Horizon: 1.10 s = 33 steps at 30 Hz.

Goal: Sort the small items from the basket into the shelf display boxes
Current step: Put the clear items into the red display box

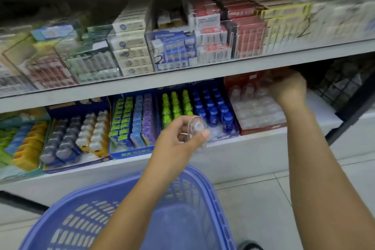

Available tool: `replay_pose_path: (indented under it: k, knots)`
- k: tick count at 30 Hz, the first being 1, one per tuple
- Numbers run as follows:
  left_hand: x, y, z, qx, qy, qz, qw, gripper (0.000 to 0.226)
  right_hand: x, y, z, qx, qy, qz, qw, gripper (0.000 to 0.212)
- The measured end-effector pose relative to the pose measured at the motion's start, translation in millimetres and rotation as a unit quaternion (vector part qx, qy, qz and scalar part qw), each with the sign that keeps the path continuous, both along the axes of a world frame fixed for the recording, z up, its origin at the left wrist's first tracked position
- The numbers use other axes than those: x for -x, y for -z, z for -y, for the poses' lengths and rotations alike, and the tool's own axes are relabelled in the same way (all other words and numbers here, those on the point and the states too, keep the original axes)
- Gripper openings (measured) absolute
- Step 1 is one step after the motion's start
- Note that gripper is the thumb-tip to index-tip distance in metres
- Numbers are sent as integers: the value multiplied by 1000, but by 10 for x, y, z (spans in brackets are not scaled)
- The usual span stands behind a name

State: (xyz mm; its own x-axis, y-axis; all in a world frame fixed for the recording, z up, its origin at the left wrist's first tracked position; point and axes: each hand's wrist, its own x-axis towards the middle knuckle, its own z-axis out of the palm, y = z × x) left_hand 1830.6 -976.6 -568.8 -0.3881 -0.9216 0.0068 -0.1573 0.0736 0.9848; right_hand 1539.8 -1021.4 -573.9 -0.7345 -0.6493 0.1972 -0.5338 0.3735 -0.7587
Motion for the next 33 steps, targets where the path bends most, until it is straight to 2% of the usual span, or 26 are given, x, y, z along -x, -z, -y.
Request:
replay_pose_path:
  k: [4, 7, 13, 18, 20, 23, 27, 28, 30, 32, 33]
  knots:
    - [75, 45, 85, 22, -6, 23, 999, 23, 149, 132, 197, 3, -8, -41, 999, 19]
    - [138, 89, 131, 23, -2, 36, 999, 23, 245, 245, 282, -13, -24, -32, 999, 21]
    - [266, 201, 123, -20, 24, -1, 1000, 16, 278, 410, 292, -48, -21, -66, 996, 32]
    - [361, 261, 99, -19, 37, -7, 999, 13, 252, 406, 207, -55, -3, -109, 992, 22]
    - [419, 248, 104, -41, 41, -26, 998, 9, 221, 412, 200, -88, 2, -131, 988, 19]
    - [549, 210, 107, -61, 55, -35, 996, 10, 193, 353, 213, -110, 15, -96, 989, 20]
    - [742, 161, 126, -36, 65, -3, 997, 20, 179, 250, 155, -181, -38, -89, 979, 26]
    - [793, 152, 144, -25, 60, 8, 998, 21, 161, 220, 109, -167, -44, -93, 981, 30]
    - [896, 138, 183, 1, 35, 28, 999, 20, 91, 135, -21, -70, -32, -64, 995, 32]
    - [1016, 128, 225, 42, 6, 47, 998, 18, -18, -3, -196, 58, -79, 55, 994, 30]
    - [1079, 125, 234, 68, -5, 55, 996, 17, -88, -95, -289, 77, -136, 114, 981, 32]
